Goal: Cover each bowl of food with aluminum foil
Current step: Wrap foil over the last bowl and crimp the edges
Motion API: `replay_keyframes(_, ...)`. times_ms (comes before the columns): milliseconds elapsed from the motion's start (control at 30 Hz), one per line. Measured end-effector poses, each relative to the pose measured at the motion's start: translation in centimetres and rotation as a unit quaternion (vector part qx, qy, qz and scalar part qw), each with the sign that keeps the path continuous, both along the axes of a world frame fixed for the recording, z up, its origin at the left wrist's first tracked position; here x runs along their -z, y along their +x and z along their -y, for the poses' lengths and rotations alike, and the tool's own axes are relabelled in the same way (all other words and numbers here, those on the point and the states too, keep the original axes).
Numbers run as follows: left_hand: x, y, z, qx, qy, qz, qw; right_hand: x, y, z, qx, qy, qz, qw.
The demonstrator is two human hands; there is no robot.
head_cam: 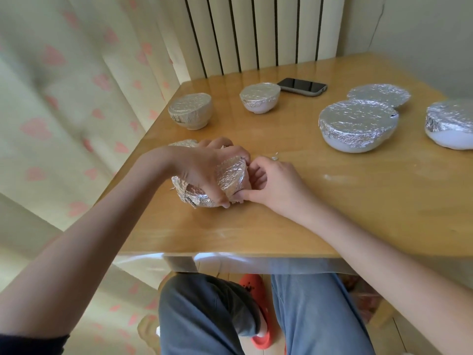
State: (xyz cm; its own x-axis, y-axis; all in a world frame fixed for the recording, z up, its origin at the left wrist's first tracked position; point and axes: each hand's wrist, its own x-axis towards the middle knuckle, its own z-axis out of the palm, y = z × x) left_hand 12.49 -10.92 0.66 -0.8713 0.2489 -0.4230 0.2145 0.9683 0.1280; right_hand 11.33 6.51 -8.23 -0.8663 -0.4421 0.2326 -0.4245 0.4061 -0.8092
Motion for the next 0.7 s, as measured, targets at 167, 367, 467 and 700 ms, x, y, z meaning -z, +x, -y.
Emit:
replay_keyframes(167, 0.0, 0.1, -0.1, 0.01, 0.004, -0.005, 1.0, 0.5, -0.1, 0.1, -0.008, -0.05, 0.01, 0.999)
replay_keyframes(367, 0.1, 0.1, -0.2, 0.003, 0.012, -0.008, 1.0, 1.3, -0.7, 0.0, -0.033, -0.108, 0.043, 0.993)
replay_keyframes(467, 0.1, 0.1, -0.2, 0.005, 0.015, -0.005, 1.0, 1.3, -1.2, 0.0, -0.042, -0.117, 0.045, 0.991)
replay_keyframes(700, 0.1, 0.0, -0.2, 0.011, 0.006, -0.01, 1.0, 0.2, -3.2, -0.7, -0.086, -0.044, 0.001, 0.995)
